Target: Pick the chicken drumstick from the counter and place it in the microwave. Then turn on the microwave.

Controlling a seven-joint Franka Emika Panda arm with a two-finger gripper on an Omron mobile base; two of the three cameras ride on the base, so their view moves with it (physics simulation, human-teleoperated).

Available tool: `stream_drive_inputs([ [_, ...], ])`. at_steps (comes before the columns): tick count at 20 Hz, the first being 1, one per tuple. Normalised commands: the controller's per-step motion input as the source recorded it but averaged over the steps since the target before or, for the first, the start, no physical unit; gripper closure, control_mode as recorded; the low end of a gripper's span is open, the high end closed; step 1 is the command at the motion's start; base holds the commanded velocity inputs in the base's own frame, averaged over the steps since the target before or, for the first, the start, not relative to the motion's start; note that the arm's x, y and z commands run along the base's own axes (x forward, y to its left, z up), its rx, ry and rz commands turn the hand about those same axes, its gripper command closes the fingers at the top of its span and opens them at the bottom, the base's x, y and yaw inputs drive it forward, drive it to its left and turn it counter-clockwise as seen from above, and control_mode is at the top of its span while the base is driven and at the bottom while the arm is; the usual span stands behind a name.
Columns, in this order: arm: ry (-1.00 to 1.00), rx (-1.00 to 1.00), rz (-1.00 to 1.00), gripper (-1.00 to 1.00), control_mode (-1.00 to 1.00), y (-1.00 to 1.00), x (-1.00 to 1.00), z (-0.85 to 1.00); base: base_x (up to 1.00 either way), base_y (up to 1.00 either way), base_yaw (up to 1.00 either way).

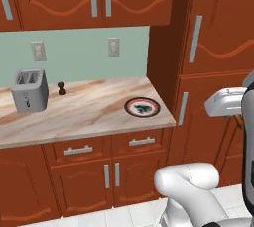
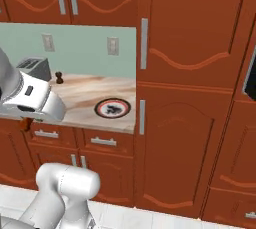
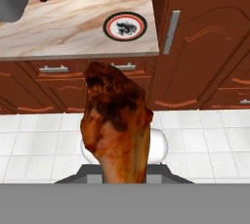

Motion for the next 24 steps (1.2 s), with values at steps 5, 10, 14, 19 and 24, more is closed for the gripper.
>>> stream_drive_inputs([
  [5, 0.00, 0.00, 0.00, 1.00, 1.00, 0.00, 0.00, 0.00, 0.08, -1.00, 0.00],
  [10, 0.00, 0.00, 0.00, 1.00, 1.00, 0.00, 0.00, 0.00, -0.07, -0.72, 0.01],
  [14, 0.00, 0.00, 0.00, 1.00, 1.00, 0.00, 0.00, 0.00, -0.96, -0.04, 0.17],
  [19, 0.00, 0.00, 0.00, 1.00, 1.00, 0.00, 0.00, 0.00, -0.98, -0.07, 0.15],
  [24, 0.00, 0.00, 0.00, 1.00, 1.00, 0.00, 0.00, 0.00, -0.65, -0.71, 0.06],
])
